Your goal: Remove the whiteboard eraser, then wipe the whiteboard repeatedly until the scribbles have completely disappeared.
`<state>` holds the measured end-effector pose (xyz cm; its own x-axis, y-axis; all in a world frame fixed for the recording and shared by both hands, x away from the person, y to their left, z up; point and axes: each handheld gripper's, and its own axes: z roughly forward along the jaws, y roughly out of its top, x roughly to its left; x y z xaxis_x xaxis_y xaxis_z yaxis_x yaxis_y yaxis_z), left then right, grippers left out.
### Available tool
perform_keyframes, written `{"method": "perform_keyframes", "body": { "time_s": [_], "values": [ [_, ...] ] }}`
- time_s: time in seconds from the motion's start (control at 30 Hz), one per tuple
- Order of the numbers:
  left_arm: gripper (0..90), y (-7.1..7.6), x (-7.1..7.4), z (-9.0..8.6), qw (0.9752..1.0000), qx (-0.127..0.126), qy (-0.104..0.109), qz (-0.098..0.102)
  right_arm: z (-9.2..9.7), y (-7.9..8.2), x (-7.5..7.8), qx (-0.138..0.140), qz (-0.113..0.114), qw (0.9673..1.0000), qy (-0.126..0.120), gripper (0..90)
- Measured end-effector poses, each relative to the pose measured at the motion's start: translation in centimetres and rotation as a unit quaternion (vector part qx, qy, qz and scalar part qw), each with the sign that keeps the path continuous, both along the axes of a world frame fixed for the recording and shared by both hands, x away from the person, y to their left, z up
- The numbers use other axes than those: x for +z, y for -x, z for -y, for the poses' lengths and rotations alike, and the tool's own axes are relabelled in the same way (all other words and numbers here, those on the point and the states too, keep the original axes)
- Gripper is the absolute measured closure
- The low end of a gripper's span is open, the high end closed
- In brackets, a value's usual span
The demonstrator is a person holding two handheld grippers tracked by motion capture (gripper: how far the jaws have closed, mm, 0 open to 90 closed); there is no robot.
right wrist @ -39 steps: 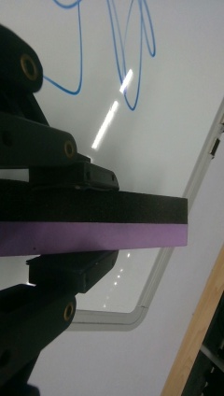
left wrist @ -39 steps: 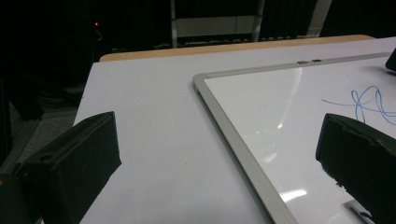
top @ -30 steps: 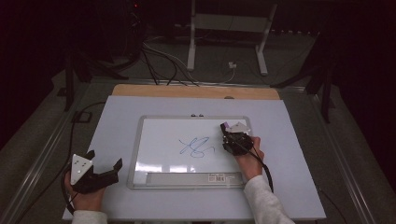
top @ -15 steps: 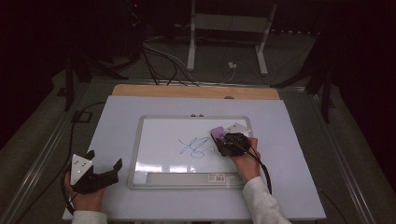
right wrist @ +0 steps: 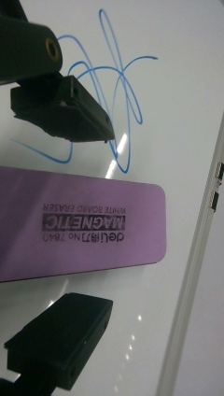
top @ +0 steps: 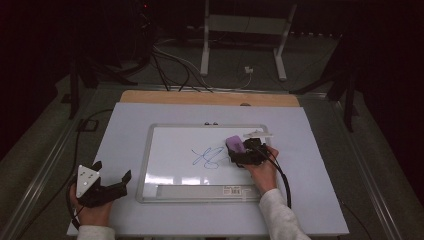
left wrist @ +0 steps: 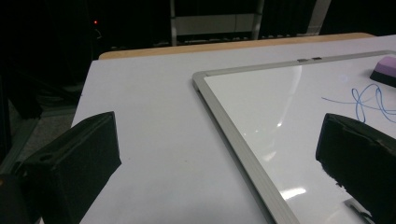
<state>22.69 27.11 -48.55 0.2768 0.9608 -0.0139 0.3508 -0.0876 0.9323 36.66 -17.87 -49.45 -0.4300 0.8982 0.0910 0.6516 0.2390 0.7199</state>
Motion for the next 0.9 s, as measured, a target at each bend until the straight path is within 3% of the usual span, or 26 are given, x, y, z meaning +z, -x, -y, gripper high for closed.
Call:
{"method": "perform_keyframes", "body": {
  "time_s": [0.5, 0.8, 0.9],
  "values": [
    [0.7, -0.14, -0.09, 0.13, 1.0, -0.004, -0.002, -0.002, 0.26, -0.4, -0.26, -0.005, -0.02, 0.9998, -0.006, 21.6],
    [0.7, -0.1, -0.14, 0.16, 1.0, -0.005, -0.003, -0.004, 0.19, -0.54, -0.64, -0.009, -0.036, 0.9993, -0.002, 38.3],
    [0.6, -0.12, -0.16, 0.18, 1.0, -0.006, -0.003, -0.005, 0.08, -0.51, -0.67, -0.007, -0.035, 0.9994, -0.001, 40.2]
  ]
}}
